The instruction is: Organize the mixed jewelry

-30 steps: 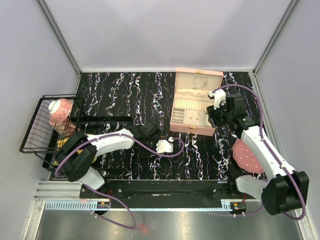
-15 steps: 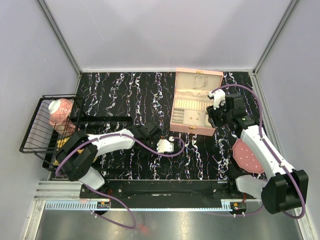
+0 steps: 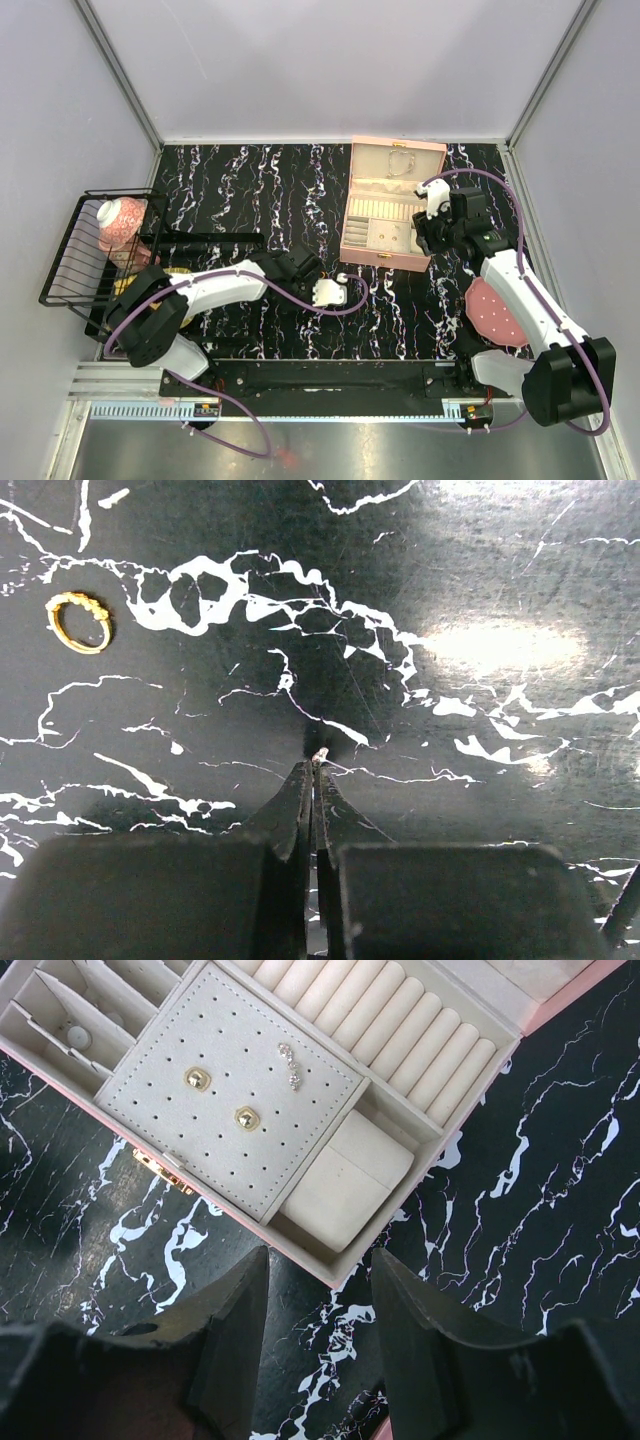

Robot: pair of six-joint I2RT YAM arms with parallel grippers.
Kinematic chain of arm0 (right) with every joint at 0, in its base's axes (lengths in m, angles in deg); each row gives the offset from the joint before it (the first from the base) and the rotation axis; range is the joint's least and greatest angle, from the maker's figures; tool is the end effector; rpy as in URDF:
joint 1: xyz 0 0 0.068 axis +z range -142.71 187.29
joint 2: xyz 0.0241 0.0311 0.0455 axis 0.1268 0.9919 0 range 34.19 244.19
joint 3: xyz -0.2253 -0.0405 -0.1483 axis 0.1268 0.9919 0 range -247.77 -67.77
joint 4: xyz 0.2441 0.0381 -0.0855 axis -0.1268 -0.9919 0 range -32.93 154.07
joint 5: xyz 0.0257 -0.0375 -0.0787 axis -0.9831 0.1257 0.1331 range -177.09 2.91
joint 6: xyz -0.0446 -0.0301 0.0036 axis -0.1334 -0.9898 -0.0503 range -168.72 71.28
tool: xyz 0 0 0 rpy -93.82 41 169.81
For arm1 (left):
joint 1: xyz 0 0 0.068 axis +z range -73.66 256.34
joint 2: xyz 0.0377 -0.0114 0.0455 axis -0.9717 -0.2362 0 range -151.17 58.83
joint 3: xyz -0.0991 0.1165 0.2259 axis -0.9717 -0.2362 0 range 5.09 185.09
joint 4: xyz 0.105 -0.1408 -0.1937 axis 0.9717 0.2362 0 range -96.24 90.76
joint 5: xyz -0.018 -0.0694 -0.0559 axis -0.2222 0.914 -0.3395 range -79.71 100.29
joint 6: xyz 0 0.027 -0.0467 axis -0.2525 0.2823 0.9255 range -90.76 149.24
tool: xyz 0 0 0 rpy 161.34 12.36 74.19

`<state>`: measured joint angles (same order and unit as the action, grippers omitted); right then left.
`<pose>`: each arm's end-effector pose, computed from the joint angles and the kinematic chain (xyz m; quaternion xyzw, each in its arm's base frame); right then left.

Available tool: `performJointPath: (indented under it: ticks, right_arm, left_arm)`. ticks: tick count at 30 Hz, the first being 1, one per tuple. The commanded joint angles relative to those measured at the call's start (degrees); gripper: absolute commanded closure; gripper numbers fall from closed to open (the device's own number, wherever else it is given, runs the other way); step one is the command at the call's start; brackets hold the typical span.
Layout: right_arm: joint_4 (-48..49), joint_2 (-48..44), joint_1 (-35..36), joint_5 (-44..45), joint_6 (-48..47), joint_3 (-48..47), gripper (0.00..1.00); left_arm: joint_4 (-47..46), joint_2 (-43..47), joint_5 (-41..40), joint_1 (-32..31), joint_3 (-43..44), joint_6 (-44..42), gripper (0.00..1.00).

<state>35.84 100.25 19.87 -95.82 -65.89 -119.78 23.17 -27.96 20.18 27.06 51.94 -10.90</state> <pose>0.2387 0.0588 0.2800 -0.2638 0.8734 0.0534 0.4058 0.1716 -0.2086 0.1637 0.7005 0.6857 -0.0987 0.1713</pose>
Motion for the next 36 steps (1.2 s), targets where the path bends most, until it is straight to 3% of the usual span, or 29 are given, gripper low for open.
performJointPath:
  ticks: [1, 10, 18, 22, 31, 36]
  right_arm:
    - [0.9, 0.1, -0.3, -1.1, -0.5, -0.1, 0.49]
    - [1.7, 0.7, -0.4, 4.5, 0.8, -1.0, 0.51]
    - [4.7, 0.5, -2.1, 13.8, 2.5, -2.0, 0.52]
    - [5.2, 0.0, -2.6, 15.1, 2.6, -2.1, 0.52]
    - [6.2, 0.1, -3.2, 19.0, 2.8, -3.1, 0.53]
    - [6.1, -2.2, -4.9, 20.0, 4.2, -3.4, 0.54]
  left_arm:
    - [-0.8, 3.4, -2.6, -0.8, 1.1, 1.8, 1.00]
    - [-6.5, 5.5, -12.9, -1.9, 3.7, 4.1, 1.00]
    - [-8.1, 2.9, -27.6, -4.6, 15.7, 3.6, 1.00]
    - [-8.6, 0.7, -33.8, -6.4, 21.2, -1.1, 1.00]
    - [-14.9, -5.9, -37.1, -7.9, 29.1, -12.1, 1.00]
    - [-17.6, -13.9, -36.5, -8.4, 36.0, -11.7, 1.00]
